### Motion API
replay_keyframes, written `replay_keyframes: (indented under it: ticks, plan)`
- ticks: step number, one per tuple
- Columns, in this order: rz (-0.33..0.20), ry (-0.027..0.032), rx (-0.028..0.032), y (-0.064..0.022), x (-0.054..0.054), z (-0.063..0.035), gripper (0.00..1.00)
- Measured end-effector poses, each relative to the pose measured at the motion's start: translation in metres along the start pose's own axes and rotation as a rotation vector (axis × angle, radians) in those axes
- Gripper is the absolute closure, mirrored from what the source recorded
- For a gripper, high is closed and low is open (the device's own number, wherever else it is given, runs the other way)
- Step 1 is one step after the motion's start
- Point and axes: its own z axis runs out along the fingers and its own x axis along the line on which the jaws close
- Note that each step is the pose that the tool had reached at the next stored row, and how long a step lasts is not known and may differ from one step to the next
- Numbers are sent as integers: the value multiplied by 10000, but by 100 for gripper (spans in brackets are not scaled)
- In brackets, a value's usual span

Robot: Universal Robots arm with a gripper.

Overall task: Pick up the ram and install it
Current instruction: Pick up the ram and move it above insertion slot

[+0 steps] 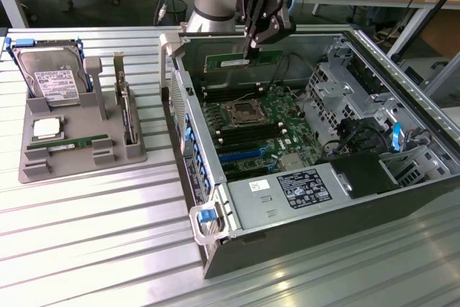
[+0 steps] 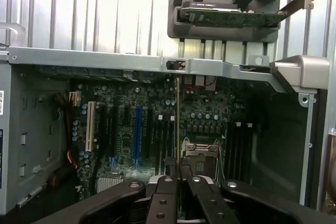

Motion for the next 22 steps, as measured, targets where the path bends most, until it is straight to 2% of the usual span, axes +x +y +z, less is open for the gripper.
replay_keyframes:
  ticks: [16, 22]
  plan:
    - [0, 1, 0, -242, 16, -11, 87]
    - [0, 0, 0, -399, 26, -19, 87]
